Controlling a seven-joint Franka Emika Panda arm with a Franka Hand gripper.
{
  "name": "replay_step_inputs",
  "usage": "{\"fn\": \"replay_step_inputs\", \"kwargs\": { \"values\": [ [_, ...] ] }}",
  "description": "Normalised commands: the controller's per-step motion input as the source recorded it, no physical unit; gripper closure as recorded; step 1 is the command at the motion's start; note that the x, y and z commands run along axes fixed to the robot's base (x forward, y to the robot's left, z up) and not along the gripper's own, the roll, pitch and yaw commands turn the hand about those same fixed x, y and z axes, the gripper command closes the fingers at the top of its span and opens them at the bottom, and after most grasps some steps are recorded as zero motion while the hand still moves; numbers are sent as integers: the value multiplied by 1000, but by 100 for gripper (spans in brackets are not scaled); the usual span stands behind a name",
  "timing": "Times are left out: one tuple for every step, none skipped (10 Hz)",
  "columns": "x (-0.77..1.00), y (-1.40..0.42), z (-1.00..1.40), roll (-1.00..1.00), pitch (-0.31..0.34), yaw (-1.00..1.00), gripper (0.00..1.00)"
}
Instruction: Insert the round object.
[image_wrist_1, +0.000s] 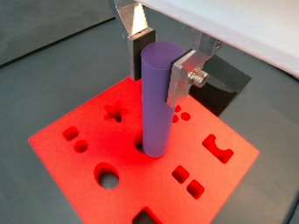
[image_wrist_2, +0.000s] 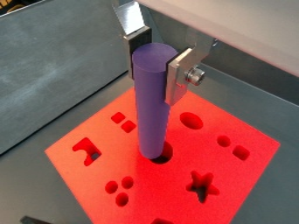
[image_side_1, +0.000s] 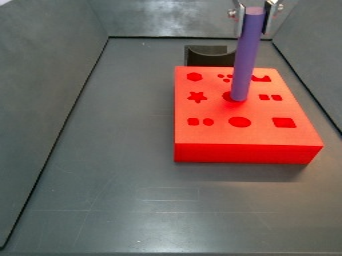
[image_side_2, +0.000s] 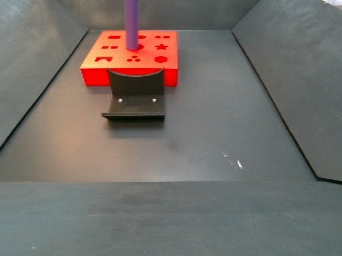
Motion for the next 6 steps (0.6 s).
{"fn": "replay_step_inputs", "kwargs": {
  "values": [
    [-17,31,0,-134,-44,-11,100],
    [0,0,0,-80,-39,0,100],
    [0,-123,-6,-10,-10,11,100],
    [0,-149,-71,0,-24,9,100],
    [-80,-106,-80,0,-36,0,100],
    [-80,0,-111,-20,-44,0,100]
  ]
}}
